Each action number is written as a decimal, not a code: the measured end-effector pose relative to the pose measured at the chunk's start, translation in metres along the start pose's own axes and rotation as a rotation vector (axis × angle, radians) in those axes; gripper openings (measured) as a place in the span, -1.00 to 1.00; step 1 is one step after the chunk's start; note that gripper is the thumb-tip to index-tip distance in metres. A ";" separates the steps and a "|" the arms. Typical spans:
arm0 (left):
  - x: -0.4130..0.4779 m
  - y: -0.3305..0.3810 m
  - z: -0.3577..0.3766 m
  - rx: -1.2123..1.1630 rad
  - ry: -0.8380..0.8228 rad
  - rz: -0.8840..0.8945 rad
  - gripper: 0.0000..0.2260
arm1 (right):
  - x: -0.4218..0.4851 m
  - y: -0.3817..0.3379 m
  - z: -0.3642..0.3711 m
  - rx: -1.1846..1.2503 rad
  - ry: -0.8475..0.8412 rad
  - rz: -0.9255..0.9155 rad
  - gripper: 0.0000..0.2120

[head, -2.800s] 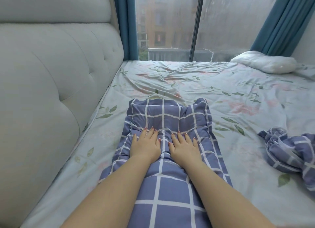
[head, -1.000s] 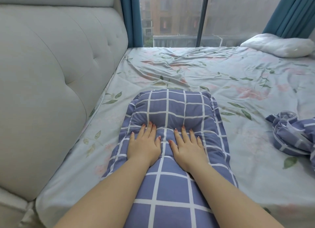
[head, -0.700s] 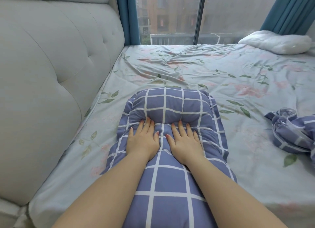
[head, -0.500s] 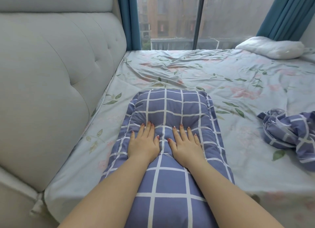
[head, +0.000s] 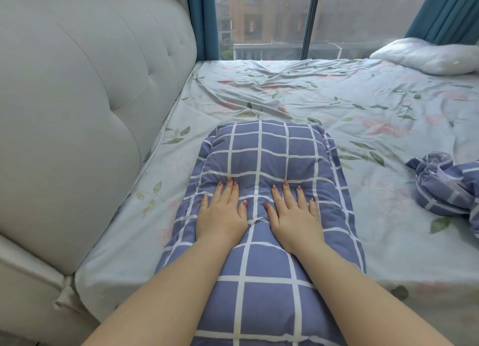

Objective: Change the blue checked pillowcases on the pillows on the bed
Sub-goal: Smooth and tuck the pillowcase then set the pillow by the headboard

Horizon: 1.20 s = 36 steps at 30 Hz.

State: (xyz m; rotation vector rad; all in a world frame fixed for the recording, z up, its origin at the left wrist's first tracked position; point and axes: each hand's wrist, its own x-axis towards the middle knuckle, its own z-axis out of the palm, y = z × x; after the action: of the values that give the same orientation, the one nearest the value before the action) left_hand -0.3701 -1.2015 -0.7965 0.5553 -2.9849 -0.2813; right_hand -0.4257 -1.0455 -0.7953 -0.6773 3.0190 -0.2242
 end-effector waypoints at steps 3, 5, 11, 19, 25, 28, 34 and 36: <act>0.014 -0.001 0.006 0.011 0.012 0.001 -0.48 | 0.016 0.003 0.006 0.015 0.016 -0.012 -0.44; 0.021 -0.001 0.008 0.016 0.017 -0.003 -0.48 | 0.024 0.003 0.008 0.020 0.026 -0.012 -0.45; 0.020 0.004 0.003 0.000 0.005 -0.014 -0.48 | 0.022 0.001 0.004 0.028 0.028 -0.006 -0.45; -0.026 0.004 -0.019 -0.072 -0.066 -0.013 -0.47 | -0.016 0.001 -0.019 0.019 -0.093 -0.023 -0.43; -0.086 -0.019 -0.032 -0.126 -0.072 -0.006 -0.46 | -0.068 0.014 -0.032 0.058 -0.069 -0.103 -0.46; -0.100 -0.036 -0.040 -0.220 -0.112 -0.088 -0.44 | -0.084 0.023 -0.045 0.058 -0.099 -0.082 -0.45; -0.101 -0.061 -0.061 -0.507 -0.126 -0.432 -0.17 | -0.078 0.056 -0.067 0.414 -0.086 0.312 -0.17; -0.098 -0.069 -0.062 -0.628 -0.190 -0.521 -0.11 | -0.074 0.064 -0.076 0.663 -0.140 0.473 -0.15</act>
State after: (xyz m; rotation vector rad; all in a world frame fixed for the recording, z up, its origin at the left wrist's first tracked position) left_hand -0.2472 -1.2394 -0.7551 1.2409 -2.6134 -1.3039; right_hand -0.3913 -0.9471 -0.7291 0.0718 2.6031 -1.0229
